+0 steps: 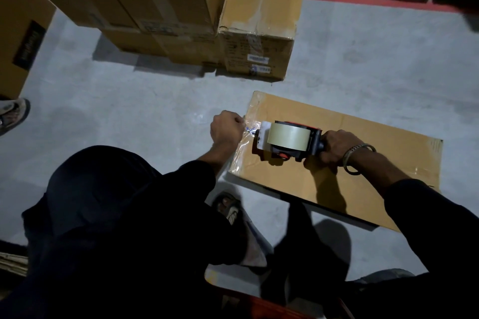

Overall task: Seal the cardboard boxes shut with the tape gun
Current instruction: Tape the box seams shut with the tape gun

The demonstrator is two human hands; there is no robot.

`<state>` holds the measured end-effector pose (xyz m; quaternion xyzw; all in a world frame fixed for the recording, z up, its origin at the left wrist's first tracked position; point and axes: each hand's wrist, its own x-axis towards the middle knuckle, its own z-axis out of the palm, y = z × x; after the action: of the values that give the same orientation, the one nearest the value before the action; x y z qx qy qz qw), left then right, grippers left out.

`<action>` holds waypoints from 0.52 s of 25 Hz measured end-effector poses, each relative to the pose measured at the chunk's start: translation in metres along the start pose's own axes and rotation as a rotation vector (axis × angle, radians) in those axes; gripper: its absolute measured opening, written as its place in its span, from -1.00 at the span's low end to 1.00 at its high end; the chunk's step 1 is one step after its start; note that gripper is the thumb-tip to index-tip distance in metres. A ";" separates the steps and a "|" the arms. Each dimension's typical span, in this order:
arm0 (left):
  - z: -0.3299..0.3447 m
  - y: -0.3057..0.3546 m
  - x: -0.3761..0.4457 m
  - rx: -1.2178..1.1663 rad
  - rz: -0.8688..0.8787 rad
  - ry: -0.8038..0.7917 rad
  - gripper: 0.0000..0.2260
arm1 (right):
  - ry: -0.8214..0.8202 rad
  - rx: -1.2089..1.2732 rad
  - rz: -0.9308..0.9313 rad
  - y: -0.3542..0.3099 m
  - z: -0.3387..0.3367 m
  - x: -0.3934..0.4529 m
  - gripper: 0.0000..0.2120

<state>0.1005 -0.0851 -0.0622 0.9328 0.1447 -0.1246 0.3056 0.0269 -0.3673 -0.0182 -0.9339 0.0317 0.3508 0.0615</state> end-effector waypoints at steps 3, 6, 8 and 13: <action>0.018 0.010 -0.020 0.090 0.026 0.043 -0.85 | 0.012 -0.004 0.003 -0.001 -0.001 -0.004 -0.70; 0.023 -0.002 -0.019 -0.041 -0.025 0.046 -0.76 | 0.005 0.034 0.028 -0.005 -0.002 -0.010 -0.69; 0.023 -0.010 -0.013 -0.161 -0.076 0.046 -0.76 | -0.040 0.076 0.070 -0.010 0.000 -0.012 -0.63; 0.020 -0.012 -0.012 -0.258 -0.113 0.038 -0.77 | -0.035 0.060 0.134 -0.023 -0.001 -0.016 -0.44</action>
<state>0.0822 -0.0909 -0.0804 0.8783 0.2176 -0.1043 0.4126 0.0174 -0.3441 -0.0048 -0.9210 0.1036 0.3695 0.0666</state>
